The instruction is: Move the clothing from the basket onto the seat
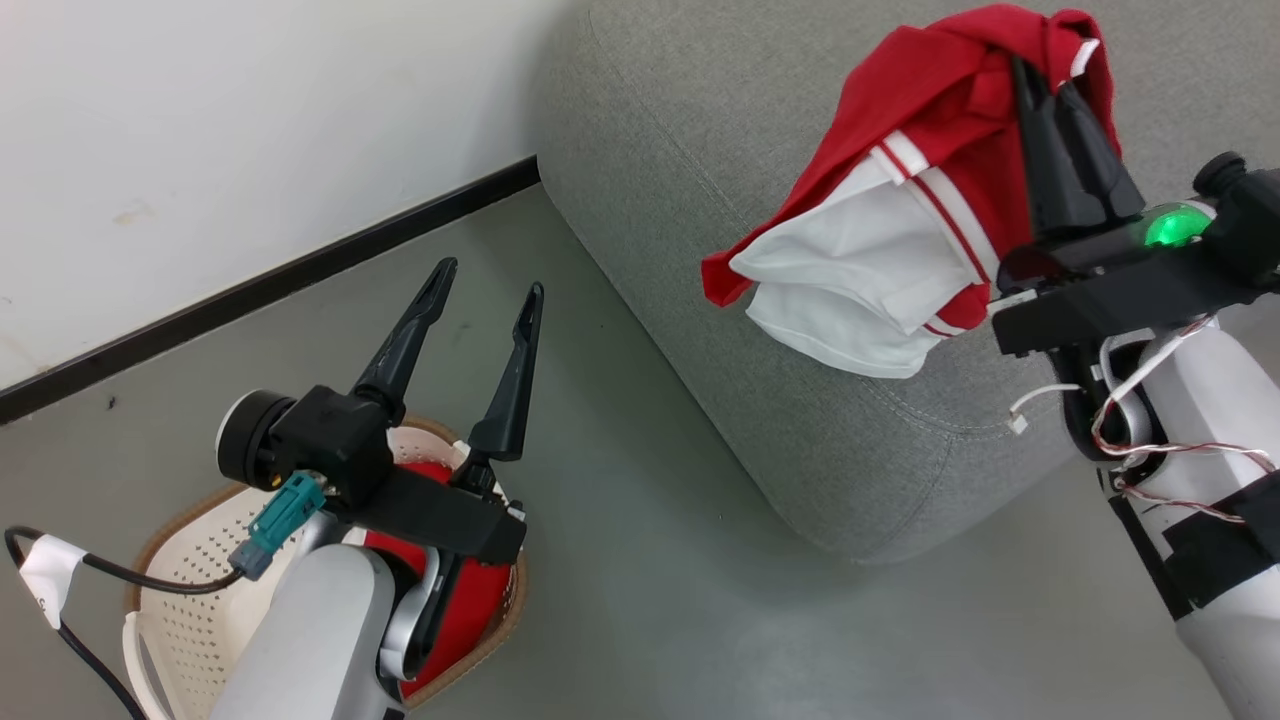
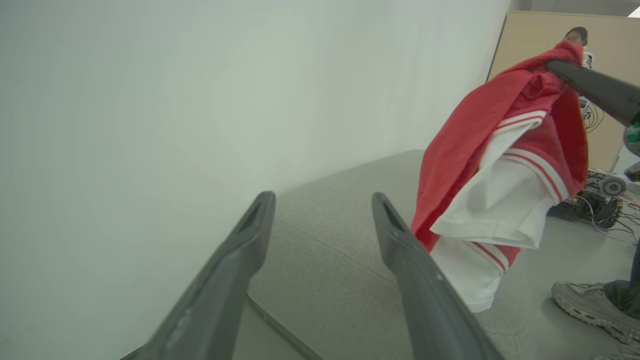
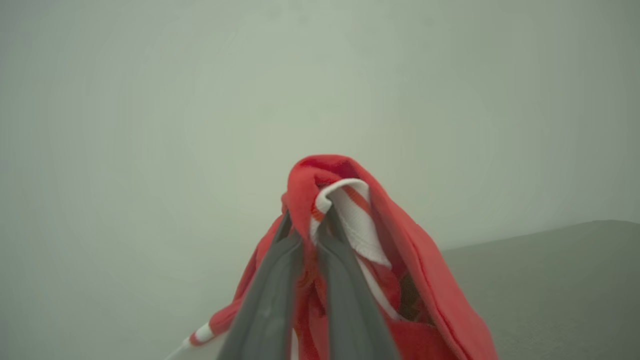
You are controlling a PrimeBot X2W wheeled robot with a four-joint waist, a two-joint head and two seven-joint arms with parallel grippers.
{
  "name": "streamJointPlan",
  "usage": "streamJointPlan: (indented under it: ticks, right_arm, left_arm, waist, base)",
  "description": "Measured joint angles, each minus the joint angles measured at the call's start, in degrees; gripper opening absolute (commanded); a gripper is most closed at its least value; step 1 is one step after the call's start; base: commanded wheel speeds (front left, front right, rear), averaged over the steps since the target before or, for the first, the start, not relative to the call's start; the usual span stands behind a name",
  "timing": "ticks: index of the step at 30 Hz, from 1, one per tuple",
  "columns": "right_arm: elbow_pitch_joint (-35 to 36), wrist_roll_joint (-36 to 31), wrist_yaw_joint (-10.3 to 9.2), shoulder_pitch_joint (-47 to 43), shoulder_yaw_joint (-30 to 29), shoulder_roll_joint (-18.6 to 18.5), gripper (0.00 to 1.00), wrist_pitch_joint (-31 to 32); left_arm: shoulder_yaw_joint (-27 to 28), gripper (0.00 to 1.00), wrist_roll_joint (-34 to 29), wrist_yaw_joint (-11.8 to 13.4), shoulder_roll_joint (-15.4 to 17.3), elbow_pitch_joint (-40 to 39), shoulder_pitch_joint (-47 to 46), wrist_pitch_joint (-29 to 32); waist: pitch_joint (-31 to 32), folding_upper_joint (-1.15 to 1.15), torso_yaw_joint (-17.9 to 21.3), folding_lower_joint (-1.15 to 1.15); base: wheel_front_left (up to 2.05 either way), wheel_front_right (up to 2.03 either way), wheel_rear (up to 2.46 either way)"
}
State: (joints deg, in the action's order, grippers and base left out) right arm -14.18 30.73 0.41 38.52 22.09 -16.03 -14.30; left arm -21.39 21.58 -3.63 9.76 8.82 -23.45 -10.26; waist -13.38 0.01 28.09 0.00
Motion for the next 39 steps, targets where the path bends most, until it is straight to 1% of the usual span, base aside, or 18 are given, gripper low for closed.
streamJointPlan:
  ticks: [2,10,16,18,20,26,31,37,39]
  right_arm:
    - [-0.6,0.01,-0.47,0.25,-1.33,-0.55,0.0,0.01]
    - [-1.45,0.19,-0.99,2.11,-7.04,-3.11,0.0,-0.01]
    - [-1.83,0.58,-1.04,2.66,-9.0,-3.34,0.0,-0.24]
    - [-2.03,0.58,-1.51,3.31,-9.8,-3.42,0.0,-0.25]
    - [-2.2,0.58,-1.51,3.71,-10.34,-3.58,0.0,-0.25]
    - [-3.55,0.67,-2.44,6.25,-14.47,-5.76,0.0,-0.4]
    - [-5.41,1.15,-2.49,8.44,-17.53,-7.72,0.0,-0.41]
    - [-6.78,1.46,-2.77,10.76,-19.74,-8.53,0.0,-0.41]
    - [-7.36,1.46,-2.94,11.5,-20.48,-8.91,0.0,-0.41]
  left_arm:
    - [-0.02,1.0,0.0,0.0,0.18,-0.2,-0.01,0.07]
    - [-0.65,1.0,-0.09,-0.42,0.77,-0.89,-0.6,1.12]
    - [-1.14,1.0,-0.35,-0.43,1.02,-1.25,-1.04,1.68]
    - [-1.2,1.0,-0.49,-0.48,1.18,-1.3,-1.19,1.9]
    - [-1.23,1.0,-0.49,-0.48,1.25,-1.3,-1.38,1.93]
    - [-1.49,1.0,-0.51,-0.98,1.88,-1.74,-2.25,2.7]
    - [-1.62,1.0,-0.52,-0.99,2.52,-1.93,-3.2,3.31]
    - [-1.71,1.0,-0.59,-1.03,2.97,-2.19,-4.43,4.05]
    - [-1.78,1.0,-0.68,-1.49,3.09,-2.3,-4.85,4.12]
  waist:
    - [-0.49,0.0,-0.1,0.0]
    - [-3.14,0.0,-0.23,0.0]
    - [-5.45,0.0,-0.45,0.0]
    - [-6.24,-0.01,-0.57,0.0]
    - [-6.63,-0.01,-0.65,0.0]
    - [-9.09,-0.01,-1.23,0.0]
    - [-11.25,0.0,-1.88,0.0]
    - [-13.78,0.0,-2.71,0.0]
    - [-14.59,0.0,-2.98,0.0]
  base:
    - [0.0,0.0,0.0]
    - [0.0,0.0,0.0]
    - [0.0,0.0,0.0]
    - [0.0,0.0,0.0]
    - [0.0,0.0,0.0]
    - [0.0,0.0,0.0]
    - [0.0,0.0,0.0]
    - [0.0,0.0,0.0]
    - [0.0,0.0,0.0]
